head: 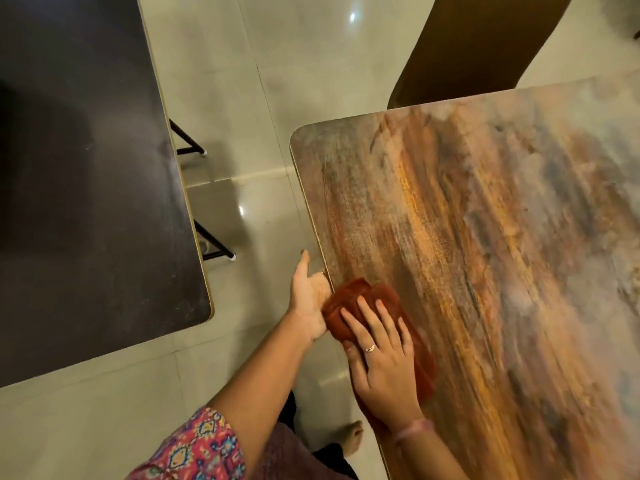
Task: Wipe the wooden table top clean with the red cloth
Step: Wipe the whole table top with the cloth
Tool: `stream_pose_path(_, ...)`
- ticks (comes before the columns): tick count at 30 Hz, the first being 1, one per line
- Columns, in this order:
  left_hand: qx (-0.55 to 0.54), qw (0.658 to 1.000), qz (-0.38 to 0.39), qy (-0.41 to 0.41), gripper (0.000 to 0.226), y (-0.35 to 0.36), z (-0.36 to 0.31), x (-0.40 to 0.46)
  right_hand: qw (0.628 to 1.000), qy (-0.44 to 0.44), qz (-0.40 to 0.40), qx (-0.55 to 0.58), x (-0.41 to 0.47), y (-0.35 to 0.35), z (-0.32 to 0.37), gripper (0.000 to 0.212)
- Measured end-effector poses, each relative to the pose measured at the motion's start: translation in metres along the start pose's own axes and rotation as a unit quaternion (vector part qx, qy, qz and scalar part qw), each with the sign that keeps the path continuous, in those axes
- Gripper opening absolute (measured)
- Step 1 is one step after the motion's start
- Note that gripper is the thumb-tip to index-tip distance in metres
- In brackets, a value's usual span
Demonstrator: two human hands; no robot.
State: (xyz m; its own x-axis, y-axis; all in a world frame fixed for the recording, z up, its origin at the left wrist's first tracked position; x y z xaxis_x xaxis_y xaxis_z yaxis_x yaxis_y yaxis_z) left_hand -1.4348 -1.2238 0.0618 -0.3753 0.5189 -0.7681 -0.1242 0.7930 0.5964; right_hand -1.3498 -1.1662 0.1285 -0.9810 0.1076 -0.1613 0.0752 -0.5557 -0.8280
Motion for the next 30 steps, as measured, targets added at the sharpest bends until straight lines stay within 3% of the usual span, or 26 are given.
stream_pose_path(6,-0.029,0.999,-0.03,-0.003,0.067,-0.008,-0.005,0.004,0.999,-0.032,-0.007,-0.021,0.138,-0.009,0.032,0.045)
stream_pose_path(13,0.084,0.995,-0.052,0.008,0.052,-0.006,-0.008,0.009,0.995,-0.082,0.039,-0.037,0.332,-0.025,0.06,0.046)
stream_pose_path(15,0.095,0.994,-0.049,0.022,0.05,-0.011,-0.008,0.012,0.998,-0.047,0.004,-0.04,0.357,-0.054,0.028,0.048)
stream_pose_path(18,0.109,0.992,-0.058,0.02,0.049,-0.011,-0.005,0.015,0.993,0.096,-0.068,-0.016,0.372,-0.098,-0.041,0.052)
stream_pose_path(21,0.093,0.994,-0.058,0.014,0.042,-0.011,-0.005,0.018,0.984,0.137,-0.111,-0.012,0.36,-0.097,-0.041,0.054)
stream_pose_path(24,0.077,0.994,-0.071,0.016,0.036,-0.01,-0.009,0.017,0.996,0.039,-0.086,-0.009,0.31,-0.059,0.004,0.053)
stream_pose_path(27,0.076,0.992,-0.095,0.033,0.036,-0.007,-0.018,0.016,0.991,-0.131,0.023,-0.035,0.23,-0.023,0.035,0.05)
stream_pose_path(30,0.091,0.988,-0.118,0.031,0.036,-0.008,-0.02,0.014,0.988,-0.146,0.037,-0.041,0.238,-0.052,0.0,0.048)
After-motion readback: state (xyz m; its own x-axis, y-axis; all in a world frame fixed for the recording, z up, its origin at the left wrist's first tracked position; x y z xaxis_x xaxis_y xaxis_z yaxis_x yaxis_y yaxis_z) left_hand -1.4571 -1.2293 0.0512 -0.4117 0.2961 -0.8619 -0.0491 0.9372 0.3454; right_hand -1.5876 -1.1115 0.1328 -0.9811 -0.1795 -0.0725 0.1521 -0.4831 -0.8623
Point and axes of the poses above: each hand's wrist, its own x-axis towards the middle knuckle, its own y-axis out of the palm, z = x × y, the point moved 10 cm from there along x, towards the middle knuckle, and after that the axes turned 14 degrees about x, right-handed, at the moved point
